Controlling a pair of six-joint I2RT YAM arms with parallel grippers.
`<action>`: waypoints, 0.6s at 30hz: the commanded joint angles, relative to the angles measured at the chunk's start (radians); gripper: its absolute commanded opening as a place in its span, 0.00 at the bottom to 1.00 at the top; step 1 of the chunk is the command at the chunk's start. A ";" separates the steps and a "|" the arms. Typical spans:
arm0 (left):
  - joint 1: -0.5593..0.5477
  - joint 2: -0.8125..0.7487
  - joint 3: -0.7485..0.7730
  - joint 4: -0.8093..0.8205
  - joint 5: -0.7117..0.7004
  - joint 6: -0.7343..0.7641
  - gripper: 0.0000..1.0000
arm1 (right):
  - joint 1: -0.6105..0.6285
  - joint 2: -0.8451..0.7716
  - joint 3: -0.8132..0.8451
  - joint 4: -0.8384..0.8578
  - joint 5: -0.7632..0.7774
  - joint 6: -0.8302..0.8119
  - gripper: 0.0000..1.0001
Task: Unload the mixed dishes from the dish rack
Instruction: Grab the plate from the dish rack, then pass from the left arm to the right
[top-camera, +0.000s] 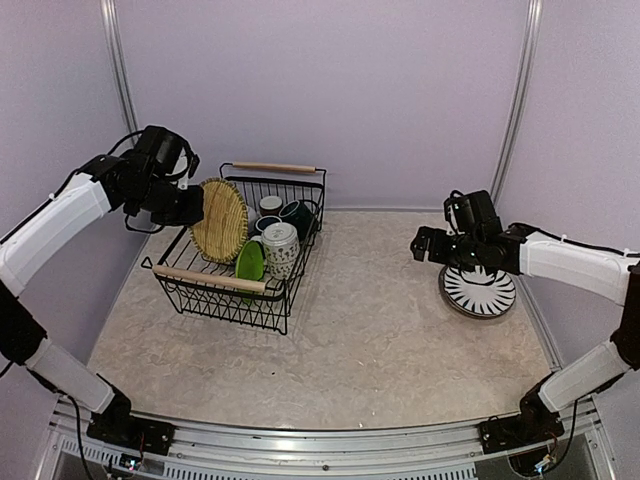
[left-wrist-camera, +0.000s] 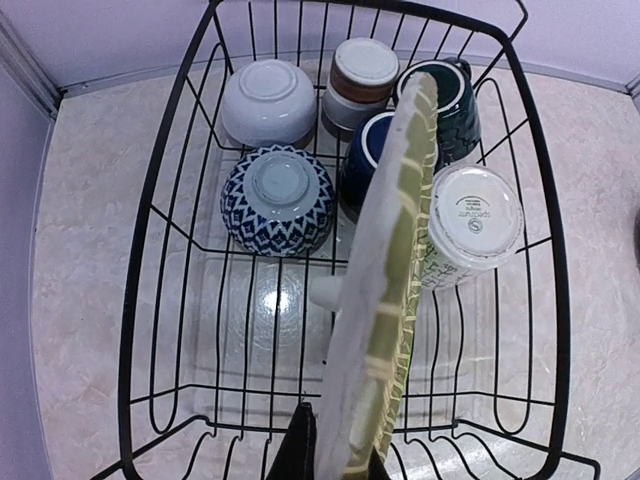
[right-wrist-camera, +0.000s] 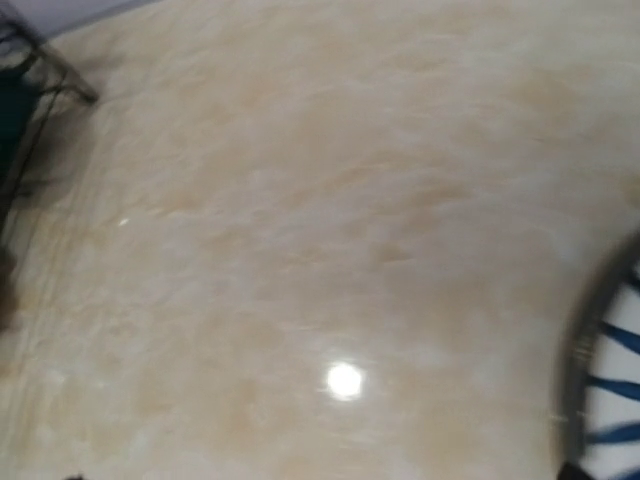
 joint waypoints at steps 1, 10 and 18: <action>0.011 -0.107 -0.074 0.181 0.173 -0.013 0.00 | 0.098 0.087 0.108 -0.026 0.043 -0.036 1.00; 0.075 -0.224 -0.198 0.419 0.610 -0.110 0.00 | 0.222 0.233 0.281 0.231 -0.284 0.002 1.00; 0.073 -0.165 -0.183 0.423 0.731 -0.147 0.00 | 0.284 0.351 0.410 0.428 -0.455 0.085 1.00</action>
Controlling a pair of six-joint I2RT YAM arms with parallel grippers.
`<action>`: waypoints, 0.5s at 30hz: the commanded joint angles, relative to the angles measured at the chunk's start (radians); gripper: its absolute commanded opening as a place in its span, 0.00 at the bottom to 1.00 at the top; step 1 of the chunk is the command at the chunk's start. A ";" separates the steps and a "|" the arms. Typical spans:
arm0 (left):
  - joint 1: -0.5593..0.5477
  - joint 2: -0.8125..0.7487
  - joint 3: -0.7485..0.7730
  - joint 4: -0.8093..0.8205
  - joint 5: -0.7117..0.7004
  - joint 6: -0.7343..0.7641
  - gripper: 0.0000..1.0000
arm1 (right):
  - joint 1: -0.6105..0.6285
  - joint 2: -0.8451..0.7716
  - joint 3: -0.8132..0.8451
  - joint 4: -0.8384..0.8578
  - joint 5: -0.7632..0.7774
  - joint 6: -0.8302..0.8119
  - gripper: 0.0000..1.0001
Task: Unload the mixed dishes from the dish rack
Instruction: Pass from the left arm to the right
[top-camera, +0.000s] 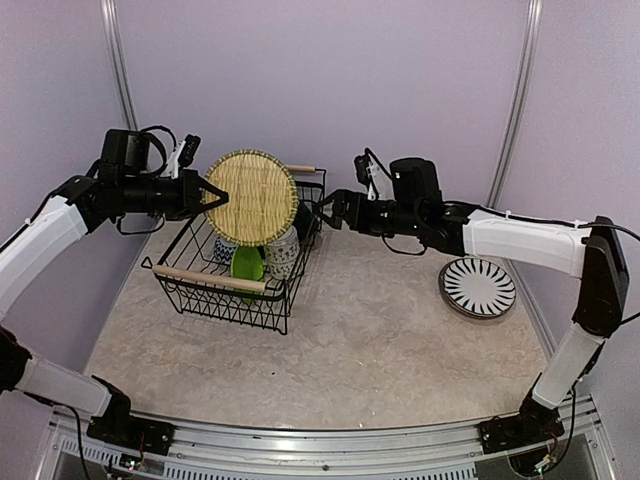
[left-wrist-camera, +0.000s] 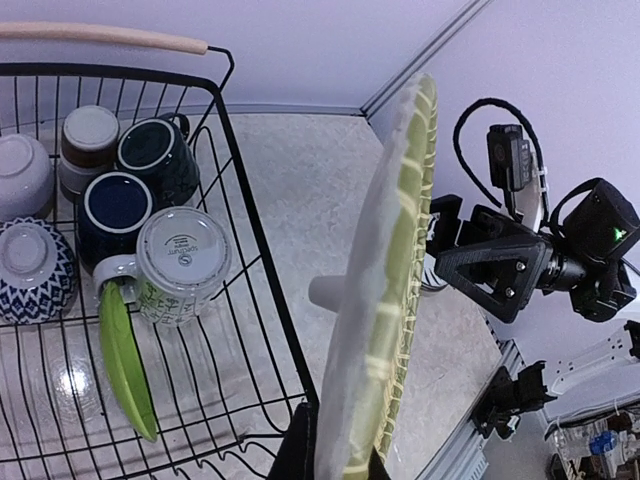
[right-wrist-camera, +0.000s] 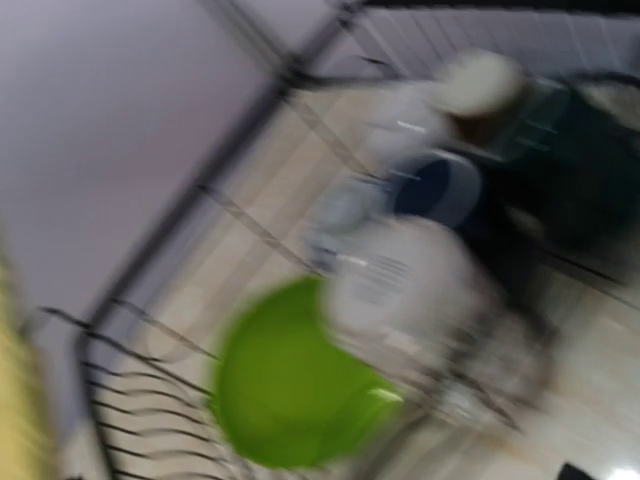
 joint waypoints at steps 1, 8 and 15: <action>0.002 0.027 0.008 0.068 0.133 -0.035 0.00 | 0.036 0.072 0.074 0.139 -0.122 0.058 0.99; -0.005 0.067 0.015 0.085 0.242 -0.058 0.00 | 0.082 0.182 0.176 0.190 -0.176 0.104 0.92; -0.022 0.108 0.038 0.059 0.285 -0.046 0.00 | 0.085 0.209 0.169 0.299 -0.248 0.177 0.59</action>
